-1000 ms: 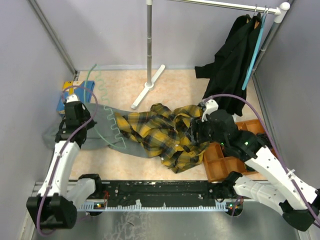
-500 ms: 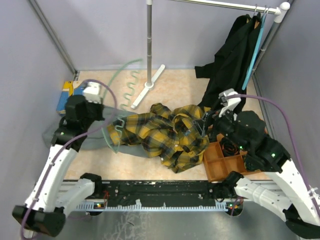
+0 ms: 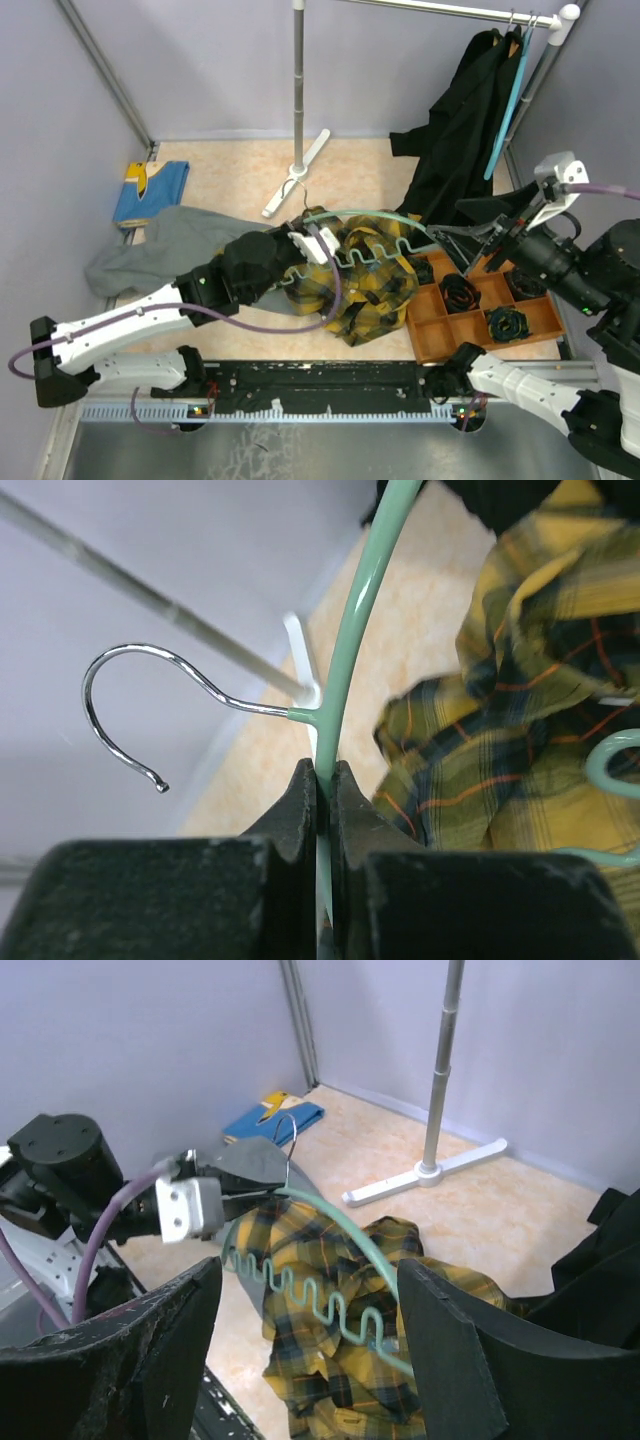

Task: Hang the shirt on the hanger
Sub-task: Hang the shirt on the hanger.

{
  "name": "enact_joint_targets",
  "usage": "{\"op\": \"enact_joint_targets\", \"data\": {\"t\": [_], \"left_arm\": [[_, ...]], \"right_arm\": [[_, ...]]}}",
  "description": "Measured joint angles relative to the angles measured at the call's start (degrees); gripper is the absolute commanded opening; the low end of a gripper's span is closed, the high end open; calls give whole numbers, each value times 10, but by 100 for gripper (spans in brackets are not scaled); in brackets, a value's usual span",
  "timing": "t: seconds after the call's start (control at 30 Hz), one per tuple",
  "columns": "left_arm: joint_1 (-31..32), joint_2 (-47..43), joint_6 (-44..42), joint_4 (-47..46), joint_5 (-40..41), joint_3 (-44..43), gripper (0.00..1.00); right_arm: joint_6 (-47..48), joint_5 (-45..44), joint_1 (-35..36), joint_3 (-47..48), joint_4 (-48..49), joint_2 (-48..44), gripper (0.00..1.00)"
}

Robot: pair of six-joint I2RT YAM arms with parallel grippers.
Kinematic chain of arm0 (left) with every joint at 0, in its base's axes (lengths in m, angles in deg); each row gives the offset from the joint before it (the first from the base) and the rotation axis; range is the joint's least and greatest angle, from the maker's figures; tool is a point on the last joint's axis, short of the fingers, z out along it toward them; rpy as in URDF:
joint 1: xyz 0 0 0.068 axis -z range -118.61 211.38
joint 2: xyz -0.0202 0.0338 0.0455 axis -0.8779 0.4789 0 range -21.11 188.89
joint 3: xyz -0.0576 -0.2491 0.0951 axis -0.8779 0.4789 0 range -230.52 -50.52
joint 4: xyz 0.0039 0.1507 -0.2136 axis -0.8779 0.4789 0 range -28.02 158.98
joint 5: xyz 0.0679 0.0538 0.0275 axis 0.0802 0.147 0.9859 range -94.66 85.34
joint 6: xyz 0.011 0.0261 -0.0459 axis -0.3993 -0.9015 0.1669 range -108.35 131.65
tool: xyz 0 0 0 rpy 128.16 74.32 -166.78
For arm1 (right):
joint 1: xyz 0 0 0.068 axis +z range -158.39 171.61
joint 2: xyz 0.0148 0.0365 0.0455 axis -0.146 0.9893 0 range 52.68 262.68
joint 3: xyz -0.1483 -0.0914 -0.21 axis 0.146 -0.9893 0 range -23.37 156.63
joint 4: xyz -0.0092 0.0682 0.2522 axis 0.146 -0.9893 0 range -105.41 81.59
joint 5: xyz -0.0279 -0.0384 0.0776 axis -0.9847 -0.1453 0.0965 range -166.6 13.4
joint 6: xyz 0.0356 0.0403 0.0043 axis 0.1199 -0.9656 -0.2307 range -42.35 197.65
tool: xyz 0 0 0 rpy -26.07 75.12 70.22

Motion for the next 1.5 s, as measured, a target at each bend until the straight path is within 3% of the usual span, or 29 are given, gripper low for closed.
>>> {"op": "enact_joint_targets", "data": {"t": [0.1,0.33,0.4,0.53,0.77,1.03,1.5], "left_arm": [[72,0,-93,-71,44,13,0],[228,20,-343,-301,113,107,0],[257,41,-419,-372,118,139,0],[274,71,-495,-427,123,153,0],[276,73,-532,-461,124,143,0],[285,94,-523,-441,120,97,0],[292,110,-476,-375,96,80,0]], "right_arm": [[-4,9,0,44,-33,17,71],[-26,33,0,50,-119,67,71],[-28,49,0,38,-133,85,71],[-30,96,0,-6,-151,97,69],[-14,174,0,-101,-149,88,64],[29,207,0,-215,-119,27,51],[72,238,0,-227,-87,3,44]]}}
